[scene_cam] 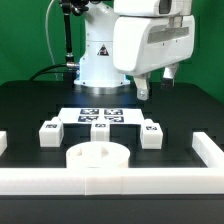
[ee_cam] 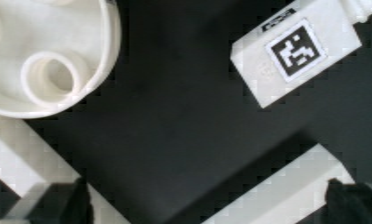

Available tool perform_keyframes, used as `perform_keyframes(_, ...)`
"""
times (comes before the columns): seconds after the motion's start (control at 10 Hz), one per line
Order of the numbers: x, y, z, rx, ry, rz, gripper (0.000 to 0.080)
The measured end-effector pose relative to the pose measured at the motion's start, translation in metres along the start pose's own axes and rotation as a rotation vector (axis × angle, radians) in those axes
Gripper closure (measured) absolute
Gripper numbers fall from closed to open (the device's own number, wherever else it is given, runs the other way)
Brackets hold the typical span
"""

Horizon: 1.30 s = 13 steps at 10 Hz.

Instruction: Assemble stool

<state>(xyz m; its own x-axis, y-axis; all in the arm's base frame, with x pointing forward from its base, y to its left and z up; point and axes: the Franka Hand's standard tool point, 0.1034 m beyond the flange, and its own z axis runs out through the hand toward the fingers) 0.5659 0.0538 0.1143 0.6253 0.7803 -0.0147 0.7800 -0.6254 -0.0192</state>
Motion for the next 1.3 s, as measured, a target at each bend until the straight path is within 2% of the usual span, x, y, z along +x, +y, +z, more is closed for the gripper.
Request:
perform_keyframes(0.4,-0.002,0.001,0.001,0.001,0.001,-0.016,0.0150)
perform_keyframes(0.6,-0.026,0.019,0.016,-0.014,0.014,-0.062,0.0150)
perform_keyframes(0.7,-0.033,0.022,0.024,-0.017,0.020,-0.074,0.0150)
perform_keyframes(0.9,-0.046,0.033,0.047,-0.008,0.022,-0.076,0.0150)
perform_keyframes(1.1,-0.051,0.041,0.059,0.001,0.020,-0.071,0.0150)
perform_keyframes(1.3,-0.047,0.052,0.072,0.008,0.021,-0.078,0.0150)
